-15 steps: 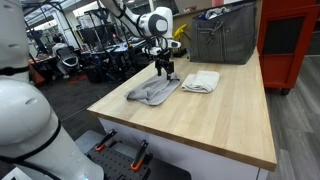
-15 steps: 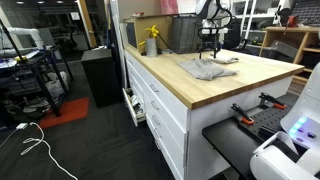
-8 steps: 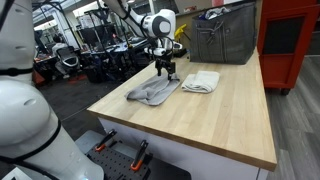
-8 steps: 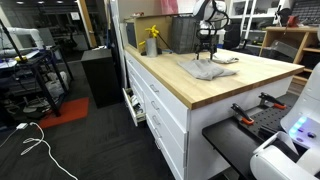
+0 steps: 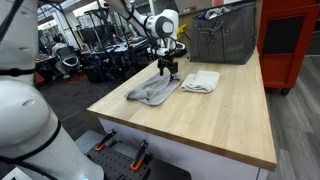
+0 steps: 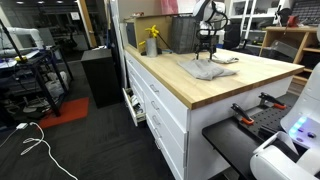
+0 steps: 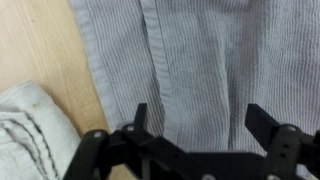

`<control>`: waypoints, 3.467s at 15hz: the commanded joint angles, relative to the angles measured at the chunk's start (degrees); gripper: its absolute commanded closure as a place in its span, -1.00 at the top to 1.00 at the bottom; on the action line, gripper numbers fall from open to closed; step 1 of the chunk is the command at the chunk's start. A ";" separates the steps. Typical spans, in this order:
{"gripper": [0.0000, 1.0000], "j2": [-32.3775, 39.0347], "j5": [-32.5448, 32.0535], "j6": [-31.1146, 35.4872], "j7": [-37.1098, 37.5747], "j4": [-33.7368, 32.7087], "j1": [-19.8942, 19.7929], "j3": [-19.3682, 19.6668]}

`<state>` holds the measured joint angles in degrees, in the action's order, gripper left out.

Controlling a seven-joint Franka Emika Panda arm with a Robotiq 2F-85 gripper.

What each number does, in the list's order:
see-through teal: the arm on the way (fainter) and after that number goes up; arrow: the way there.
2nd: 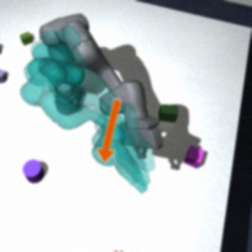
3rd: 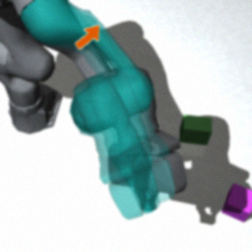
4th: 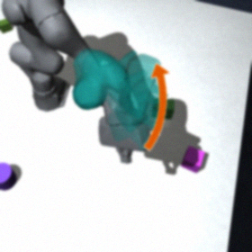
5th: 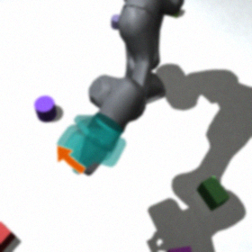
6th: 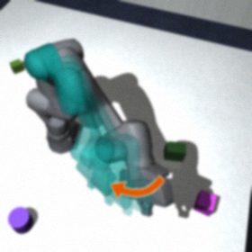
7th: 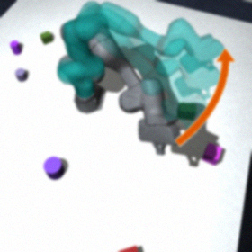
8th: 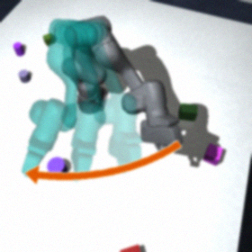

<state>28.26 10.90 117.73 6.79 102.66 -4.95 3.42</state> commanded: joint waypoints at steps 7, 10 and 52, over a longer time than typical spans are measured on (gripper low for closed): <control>-0.08 2.01 5.33 -2.96 -5.31 -1.84 -2.78 -1.88; -0.56 2.03 6.25 -3.35 -5.65 -1.64 -3.21 -2.07; -0.65 0.70 7.32 -1.91 -0.39 -0.76 -4.38 0.61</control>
<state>29.39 16.60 116.32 5.11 102.27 -9.06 4.35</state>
